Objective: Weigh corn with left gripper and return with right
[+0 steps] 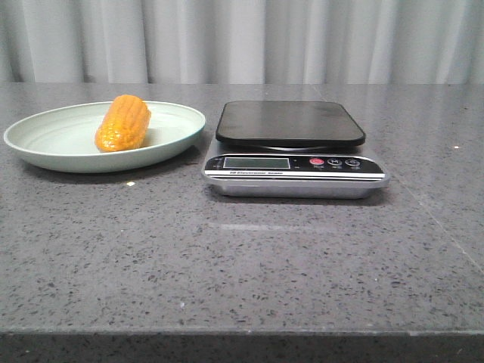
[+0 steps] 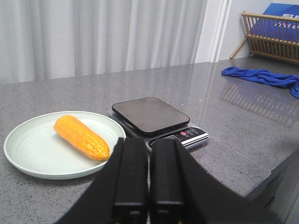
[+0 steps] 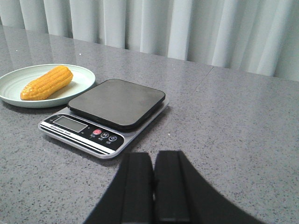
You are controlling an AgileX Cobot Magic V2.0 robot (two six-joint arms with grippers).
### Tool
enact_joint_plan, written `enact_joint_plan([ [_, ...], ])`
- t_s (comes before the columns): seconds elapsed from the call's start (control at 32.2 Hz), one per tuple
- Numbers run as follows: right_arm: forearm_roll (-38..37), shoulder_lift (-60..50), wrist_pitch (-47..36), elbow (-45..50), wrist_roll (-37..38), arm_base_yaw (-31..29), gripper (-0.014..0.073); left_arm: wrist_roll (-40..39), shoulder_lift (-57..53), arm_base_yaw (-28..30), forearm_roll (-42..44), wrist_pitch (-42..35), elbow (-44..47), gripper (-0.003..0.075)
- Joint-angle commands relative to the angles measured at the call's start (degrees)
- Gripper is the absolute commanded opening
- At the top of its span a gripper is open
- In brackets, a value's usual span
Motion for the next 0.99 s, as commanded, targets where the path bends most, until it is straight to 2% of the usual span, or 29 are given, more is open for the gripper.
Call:
enact_joint_plan([
  [0.0, -1.3, 0.1, -4.7, -1.4, -0.3, -0.2, 0.0150, 0.0, 0.1, -0.1, 0.0, -4.3, -1.4, 0.0127],
  [0.16, -1.3, 0.1, -4.7, -1.4, -0.3, -0.2, 0.0150, 0.0, 0.1, 0.2, 0.1, -4.4, 0.3, 0.0127],
  [0.28, -1.3, 0.1, -4.7, -1.4, -0.3, -0.2, 0.0150, 0.0, 0.1, 3.2, 0.1, -4.4, 2.7, 0.0127],
  [0.37, -1.3, 0.1, -4.7, -1.4, -0.3, -0.2, 0.0150, 0.0, 0.1, 8.4, 0.0, -4.3, 4.8, 0.0127],
  [0.56, -1.3, 0.1, -4.7, -1.4, -0.3, -0.2, 0.0150, 0.0, 0.1, 22.4, -0.6, -6.4, 7.4, 0.0127],
  [0.78, -1.3, 0.1, -4.7, -1.4, -0.3, -0.2, 0.0150, 3.3, 0.1, 33.8, -1.6, -19.2, 14.4, 0.0127],
  [0.96, -1.3, 0.1, -4.7, -1.4, -0.3, -0.2, 0.0150, 3.3, -1.2, 42.6, -4.1, -26.3, 21.3, 0.0127],
])
